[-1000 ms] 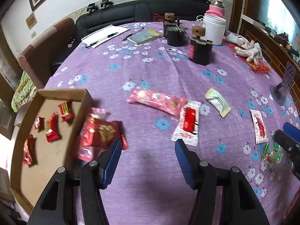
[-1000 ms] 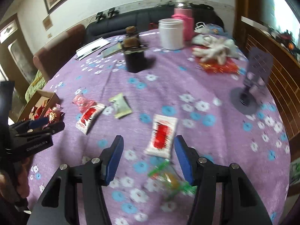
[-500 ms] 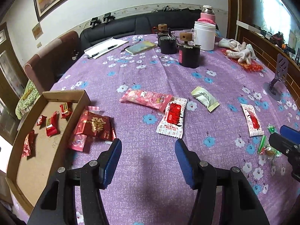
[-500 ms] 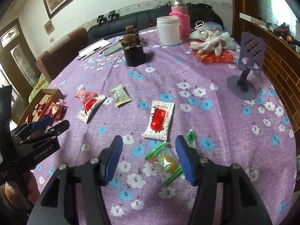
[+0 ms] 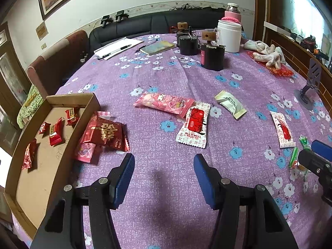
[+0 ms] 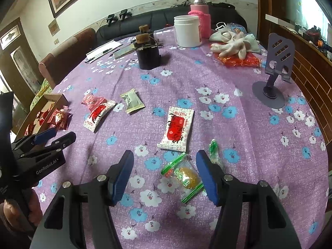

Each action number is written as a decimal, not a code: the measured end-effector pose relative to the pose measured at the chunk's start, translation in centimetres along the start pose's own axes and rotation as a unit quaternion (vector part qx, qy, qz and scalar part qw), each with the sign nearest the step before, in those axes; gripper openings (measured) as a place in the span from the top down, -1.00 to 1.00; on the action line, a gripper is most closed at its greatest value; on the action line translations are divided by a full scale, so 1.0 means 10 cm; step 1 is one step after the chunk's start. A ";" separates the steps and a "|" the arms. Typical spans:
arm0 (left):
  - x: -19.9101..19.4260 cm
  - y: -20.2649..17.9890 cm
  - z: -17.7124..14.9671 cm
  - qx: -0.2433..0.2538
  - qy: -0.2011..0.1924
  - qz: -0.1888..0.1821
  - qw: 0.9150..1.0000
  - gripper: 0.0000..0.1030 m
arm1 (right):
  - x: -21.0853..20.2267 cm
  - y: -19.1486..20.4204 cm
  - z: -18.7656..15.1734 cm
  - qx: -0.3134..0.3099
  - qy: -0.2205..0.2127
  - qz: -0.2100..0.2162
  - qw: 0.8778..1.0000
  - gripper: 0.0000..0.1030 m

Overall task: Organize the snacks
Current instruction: 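Move both open tools back toward the white packets on the table, then grasp a white red-print packet with the right tool while the left tool grasps another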

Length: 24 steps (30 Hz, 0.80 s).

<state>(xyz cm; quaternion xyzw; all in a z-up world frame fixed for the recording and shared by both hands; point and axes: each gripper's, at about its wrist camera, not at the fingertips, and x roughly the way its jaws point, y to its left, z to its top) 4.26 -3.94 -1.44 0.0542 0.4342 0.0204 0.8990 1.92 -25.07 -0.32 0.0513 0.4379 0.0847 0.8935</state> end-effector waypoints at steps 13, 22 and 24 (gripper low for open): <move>0.35 0.21 0.31 -0.008 0.046 0.006 0.999 -0.21 | 0.22 -0.11 0.37 0.004 0.008 -0.058 0.998 -0.55; 0.61 0.22 0.55 -0.011 0.096 -0.038 0.995 -0.22 | 0.73 -0.08 0.50 0.016 0.077 -0.047 0.996 -0.61; 0.63 0.15 0.57 0.000 0.103 -0.044 0.994 -0.22 | 0.80 -0.04 0.49 0.002 0.084 -0.056 0.995 -0.68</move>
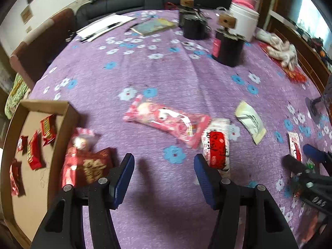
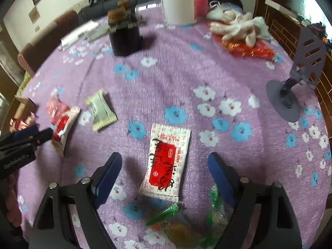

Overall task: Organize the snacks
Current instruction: 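Grasp a white red-print packet with the right tool while the left tool grasps another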

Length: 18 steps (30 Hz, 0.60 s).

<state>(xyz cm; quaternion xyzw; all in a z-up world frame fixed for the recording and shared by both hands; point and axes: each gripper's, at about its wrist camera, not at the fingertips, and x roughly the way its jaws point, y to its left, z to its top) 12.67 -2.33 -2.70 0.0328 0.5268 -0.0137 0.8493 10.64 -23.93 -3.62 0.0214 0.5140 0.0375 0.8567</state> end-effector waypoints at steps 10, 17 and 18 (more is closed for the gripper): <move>0.01 -0.08 0.16 -0.020 0.009 0.004 1.000 -0.29 | 0.05 0.09 0.01 -0.030 0.013 -0.009 0.999 -0.75; 0.14 -0.16 0.19 -0.026 0.040 0.039 0.998 -0.46 | 0.11 0.14 0.08 -0.054 0.024 -0.019 0.998 -0.77; 0.16 -0.19 0.19 -0.024 0.042 0.045 0.998 -0.46 | 0.11 0.14 0.08 -0.054 0.024 -0.021 0.998 -0.78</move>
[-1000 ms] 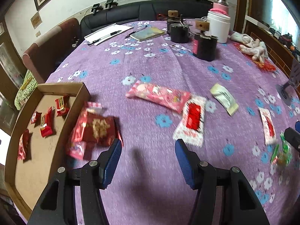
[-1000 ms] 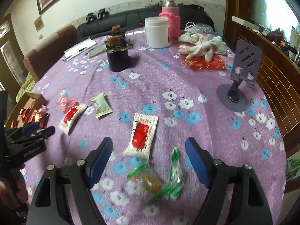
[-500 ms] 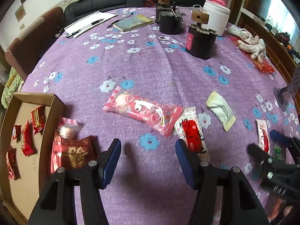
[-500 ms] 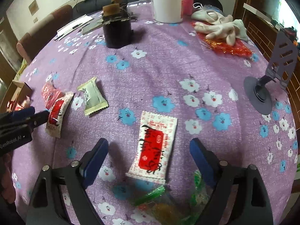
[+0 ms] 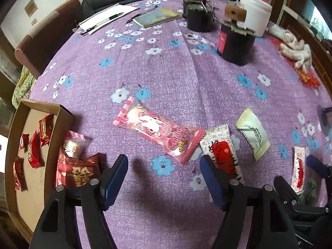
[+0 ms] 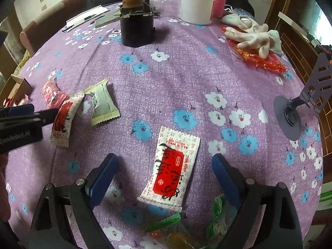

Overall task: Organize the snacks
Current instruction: 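Grasp a white red-print packet with the right tool while the left tool grasps another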

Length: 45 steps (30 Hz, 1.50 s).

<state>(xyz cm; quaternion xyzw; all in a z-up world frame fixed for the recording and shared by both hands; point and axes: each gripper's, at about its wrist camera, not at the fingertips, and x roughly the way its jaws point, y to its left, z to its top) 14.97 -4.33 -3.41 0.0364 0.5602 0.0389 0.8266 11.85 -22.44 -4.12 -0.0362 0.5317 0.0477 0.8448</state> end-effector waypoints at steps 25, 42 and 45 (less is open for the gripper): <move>0.06 -0.48 0.02 -0.035 0.017 -0.069 0.997 -0.74 | 0.01 -0.08 -0.01 -0.009 0.007 0.010 1.000 -0.85; -0.10 -0.51 -0.12 -0.017 0.025 -0.126 0.992 0.49 | -0.14 -0.05 -0.10 0.003 -0.010 0.025 1.000 0.39; -0.13 -0.45 -0.19 -0.022 0.024 -0.131 0.991 0.49 | -0.18 0.02 -0.18 0.001 -0.012 0.037 0.999 0.40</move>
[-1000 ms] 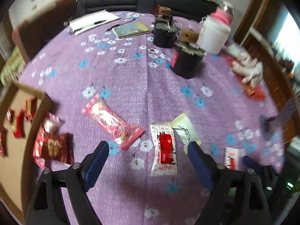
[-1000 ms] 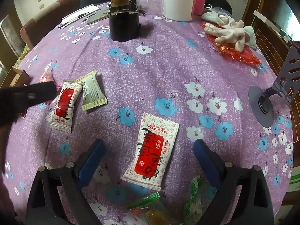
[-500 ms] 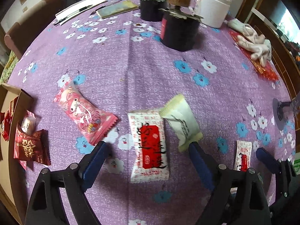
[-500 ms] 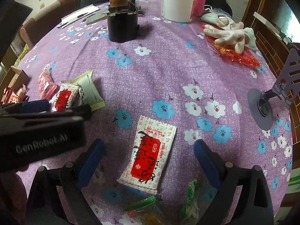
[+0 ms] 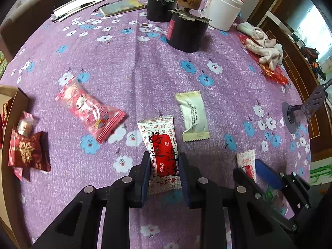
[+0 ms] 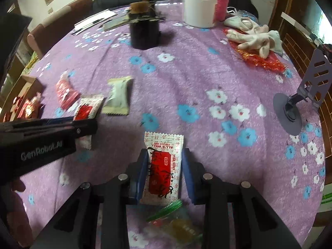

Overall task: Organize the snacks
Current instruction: 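Grasp a white red-print packet with the right tool while the left tool grasps another, then carry both white packets over the cardboard box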

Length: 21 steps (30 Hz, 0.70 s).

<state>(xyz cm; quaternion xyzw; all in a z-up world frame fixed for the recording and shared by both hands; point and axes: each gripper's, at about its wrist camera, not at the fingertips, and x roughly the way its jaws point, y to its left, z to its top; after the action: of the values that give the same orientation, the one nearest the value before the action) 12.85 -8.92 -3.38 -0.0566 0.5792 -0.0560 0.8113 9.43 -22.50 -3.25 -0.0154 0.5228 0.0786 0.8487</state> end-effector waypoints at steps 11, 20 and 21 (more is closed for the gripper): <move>-0.17 0.34 -0.31 -0.007 -0.002 -0.029 1.000 0.49 | -0.20 0.29 -0.26 -0.007 -0.017 0.054 0.998 0.41; -0.40 0.59 -0.85 0.023 -0.045 -0.003 0.999 0.48 | -0.31 0.52 -0.57 -0.028 -0.020 0.057 0.998 0.40; -0.44 0.64 -0.92 0.024 -0.053 0.003 0.998 0.48 | -0.33 0.56 -0.59 -0.030 -0.021 0.060 0.998 0.40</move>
<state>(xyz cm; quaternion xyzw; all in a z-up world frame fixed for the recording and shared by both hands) 2.87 -2.19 -3.28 -0.0383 0.5336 -0.0648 0.8424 1.90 -17.99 -2.72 -0.0075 0.5019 0.1453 0.8526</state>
